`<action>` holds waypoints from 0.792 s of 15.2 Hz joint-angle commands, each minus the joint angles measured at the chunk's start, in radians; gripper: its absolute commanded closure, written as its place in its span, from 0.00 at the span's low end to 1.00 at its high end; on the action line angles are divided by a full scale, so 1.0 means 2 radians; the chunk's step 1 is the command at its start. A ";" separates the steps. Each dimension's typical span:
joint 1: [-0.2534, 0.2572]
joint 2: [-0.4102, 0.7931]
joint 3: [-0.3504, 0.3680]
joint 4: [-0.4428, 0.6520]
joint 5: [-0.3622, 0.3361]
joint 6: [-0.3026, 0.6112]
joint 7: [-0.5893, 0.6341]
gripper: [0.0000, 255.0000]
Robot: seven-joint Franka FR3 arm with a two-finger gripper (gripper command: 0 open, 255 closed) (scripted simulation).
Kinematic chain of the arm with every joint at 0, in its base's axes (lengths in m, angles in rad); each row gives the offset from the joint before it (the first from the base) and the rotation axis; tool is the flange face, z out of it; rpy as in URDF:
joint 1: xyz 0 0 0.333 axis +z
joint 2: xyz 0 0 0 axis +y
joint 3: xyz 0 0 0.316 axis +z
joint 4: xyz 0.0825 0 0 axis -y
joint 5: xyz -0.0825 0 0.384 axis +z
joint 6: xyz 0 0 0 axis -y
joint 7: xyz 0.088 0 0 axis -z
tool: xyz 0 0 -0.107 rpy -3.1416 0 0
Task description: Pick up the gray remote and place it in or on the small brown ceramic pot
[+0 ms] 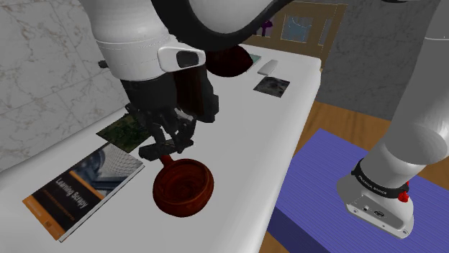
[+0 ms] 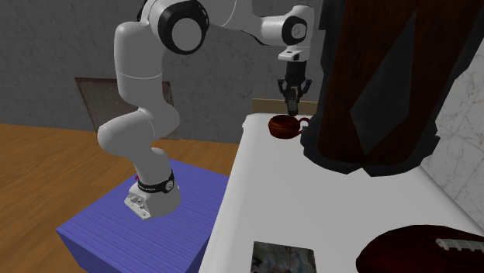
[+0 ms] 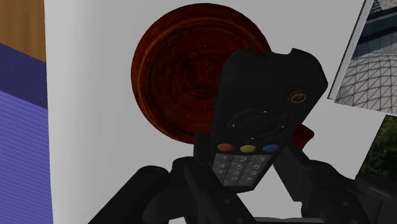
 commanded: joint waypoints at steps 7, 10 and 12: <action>0.022 0.025 -0.017 -0.029 -0.027 0.041 0.025 1.00; 0.026 0.033 -0.022 -0.042 -0.036 0.058 0.030 1.00; 0.029 0.038 -0.027 -0.051 -0.042 0.069 0.034 1.00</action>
